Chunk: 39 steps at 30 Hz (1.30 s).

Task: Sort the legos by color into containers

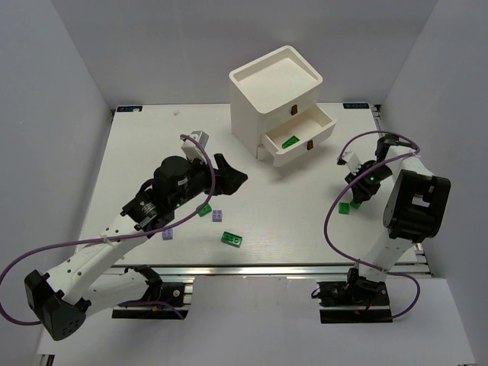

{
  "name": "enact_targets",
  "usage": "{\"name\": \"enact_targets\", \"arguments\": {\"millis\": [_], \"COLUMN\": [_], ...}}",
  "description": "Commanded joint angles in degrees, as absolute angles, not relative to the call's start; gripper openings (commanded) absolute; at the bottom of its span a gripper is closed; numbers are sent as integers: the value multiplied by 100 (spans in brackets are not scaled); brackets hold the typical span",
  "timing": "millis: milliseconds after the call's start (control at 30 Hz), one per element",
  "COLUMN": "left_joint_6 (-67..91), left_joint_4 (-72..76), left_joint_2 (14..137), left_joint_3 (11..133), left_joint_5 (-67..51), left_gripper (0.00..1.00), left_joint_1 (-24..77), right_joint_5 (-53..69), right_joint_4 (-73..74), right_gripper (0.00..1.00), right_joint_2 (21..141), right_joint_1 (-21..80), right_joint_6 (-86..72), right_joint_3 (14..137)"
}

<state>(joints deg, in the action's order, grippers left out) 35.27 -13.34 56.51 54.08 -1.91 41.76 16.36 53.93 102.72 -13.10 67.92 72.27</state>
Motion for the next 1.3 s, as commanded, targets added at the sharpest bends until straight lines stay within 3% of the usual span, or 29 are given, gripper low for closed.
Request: {"name": "enact_targets", "arguments": {"millis": [0, 100, 267, 467, 600, 933, 1100, 1200, 1267], "left_joint_6": [3560, 3568, 3586, 3735, 4033, 4991, 5711, 5993, 6108], "left_joint_4": [-1275, -1266, -1196, -583, 252, 1976, 2838, 3111, 3260], "left_joint_2": [5555, 5572, 5607, 5844, 6160, 7161, 7628, 7787, 7822], "left_joint_3": [5458, 5484, 5484, 5493, 5405, 5537, 5669, 5704, 5678], "left_joint_5": [-167, -184, -237, -843, -1502, -2373, -2627, -2575, -2532], "left_gripper": [88, 88, 88, 88, 88, 90, 93, 93, 93], "left_joint_1": [4192, 4192, 4192, 4192, 4192, 4192, 4192, 4192, 4131], "right_joint_5": [1731, 1775, 1845, 3074, 4313, 6994, 7760, 8014, 8094], "right_joint_4": [5502, 5484, 5466, 6789, 7523, 7497, 6638, 5418, 3865], "right_gripper": [33, 30, 16, 0, 0, 0, 0, 0, 0], "right_joint_2": [10433, 10450, 10371, 10309, 10415, 9529, 8844, 8300, 7973], "right_joint_1": [-1283, -1301, -1301, -1327, -1275, -704, -308, -150, -36], "right_joint_6": [6794, 6768, 6706, 6381, 5909, 5949, 5714, 5082, 4015], "right_joint_3": [7383, 7348, 7321, 8962, 10282, 10020, 9818, 9276, 8800]}}
